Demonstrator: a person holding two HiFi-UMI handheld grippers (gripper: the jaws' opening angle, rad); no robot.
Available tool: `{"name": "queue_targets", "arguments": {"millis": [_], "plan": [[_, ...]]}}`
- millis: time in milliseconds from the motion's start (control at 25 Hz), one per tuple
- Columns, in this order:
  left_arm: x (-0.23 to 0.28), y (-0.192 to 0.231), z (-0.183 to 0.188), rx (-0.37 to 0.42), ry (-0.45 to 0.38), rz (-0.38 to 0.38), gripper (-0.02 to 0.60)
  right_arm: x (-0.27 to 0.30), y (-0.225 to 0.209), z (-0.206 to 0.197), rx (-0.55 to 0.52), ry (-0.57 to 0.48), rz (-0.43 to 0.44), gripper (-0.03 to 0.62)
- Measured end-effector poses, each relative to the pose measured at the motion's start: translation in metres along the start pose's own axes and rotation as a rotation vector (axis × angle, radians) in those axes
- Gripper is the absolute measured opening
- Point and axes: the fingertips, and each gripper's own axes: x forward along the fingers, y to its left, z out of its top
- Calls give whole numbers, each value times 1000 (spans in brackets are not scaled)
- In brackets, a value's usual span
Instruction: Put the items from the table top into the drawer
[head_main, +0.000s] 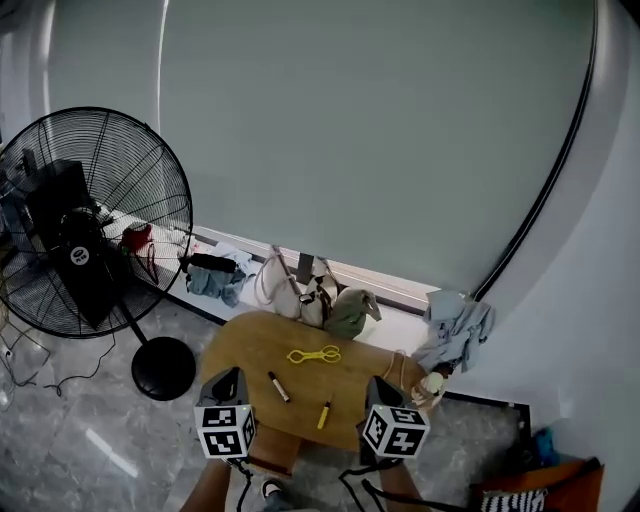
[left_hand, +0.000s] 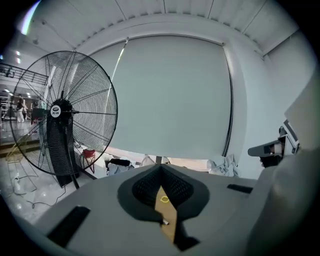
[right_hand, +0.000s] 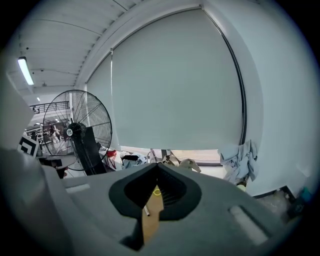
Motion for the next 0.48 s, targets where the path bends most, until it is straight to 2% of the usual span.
{"name": "queue_targets", "arguments": {"millis": [280,480], "plan": [[29,23,-13,-41,54,19,-6,39,0,-13,4,80,-18,5],[43,36,-29,-77,86,68,-6,75,1,-14,-6,107,11,5]]}}
